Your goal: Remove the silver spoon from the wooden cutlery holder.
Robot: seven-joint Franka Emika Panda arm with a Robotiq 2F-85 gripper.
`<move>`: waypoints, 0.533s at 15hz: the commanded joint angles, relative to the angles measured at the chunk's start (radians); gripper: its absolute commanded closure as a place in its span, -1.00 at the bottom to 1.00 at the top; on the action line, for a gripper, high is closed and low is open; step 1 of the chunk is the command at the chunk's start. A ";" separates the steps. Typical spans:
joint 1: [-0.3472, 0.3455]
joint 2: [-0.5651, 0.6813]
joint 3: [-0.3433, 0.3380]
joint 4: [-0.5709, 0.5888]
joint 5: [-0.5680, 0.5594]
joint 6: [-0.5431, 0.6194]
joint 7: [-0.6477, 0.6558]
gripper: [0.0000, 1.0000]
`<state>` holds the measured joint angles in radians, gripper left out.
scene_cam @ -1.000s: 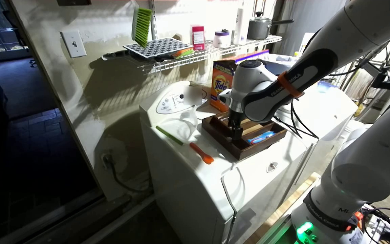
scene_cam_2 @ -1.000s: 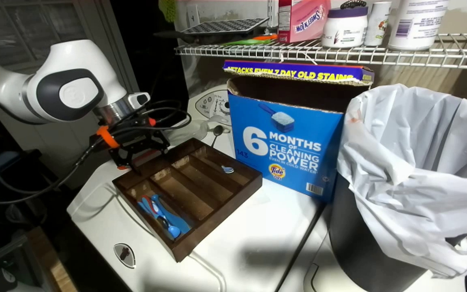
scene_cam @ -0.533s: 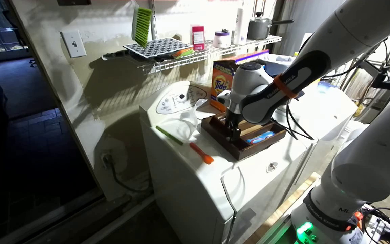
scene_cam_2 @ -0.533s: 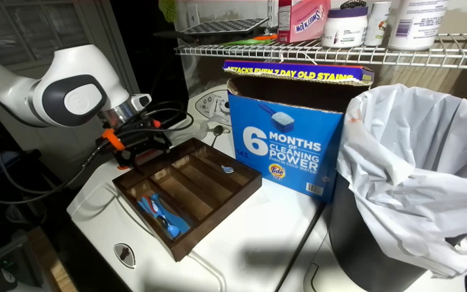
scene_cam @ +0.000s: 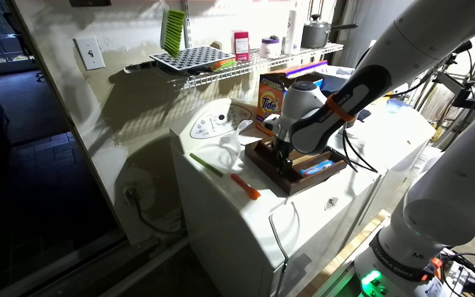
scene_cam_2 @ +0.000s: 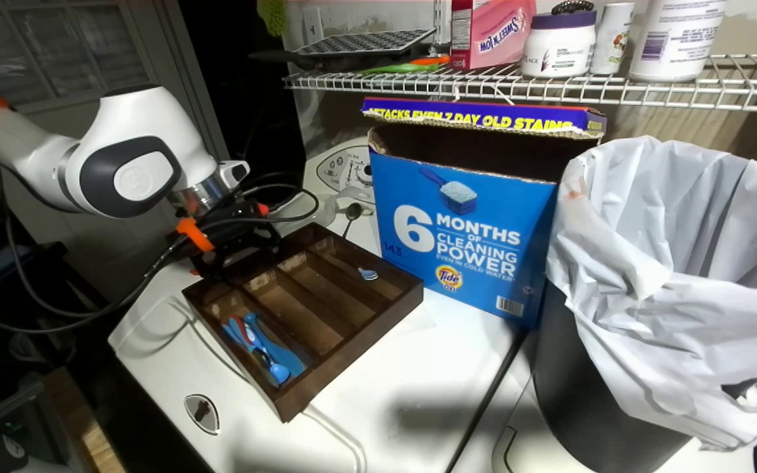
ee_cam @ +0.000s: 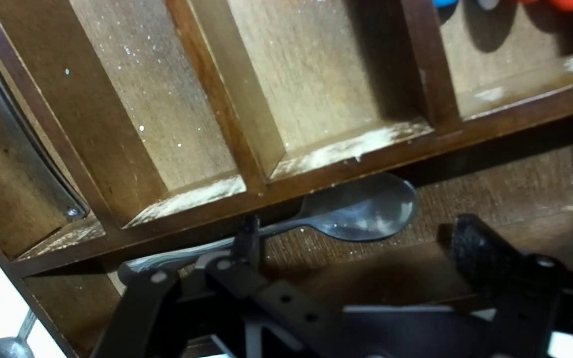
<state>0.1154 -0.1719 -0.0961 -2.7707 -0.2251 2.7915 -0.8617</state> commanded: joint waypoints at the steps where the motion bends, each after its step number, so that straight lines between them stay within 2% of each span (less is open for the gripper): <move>1: -0.012 0.034 0.003 0.001 0.032 0.044 -0.052 -1.00; 8: -0.019 0.068 0.009 0.001 0.040 0.090 -0.062 -1.00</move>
<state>0.1067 -0.1285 -0.0961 -2.7698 -0.2175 2.8429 -0.8835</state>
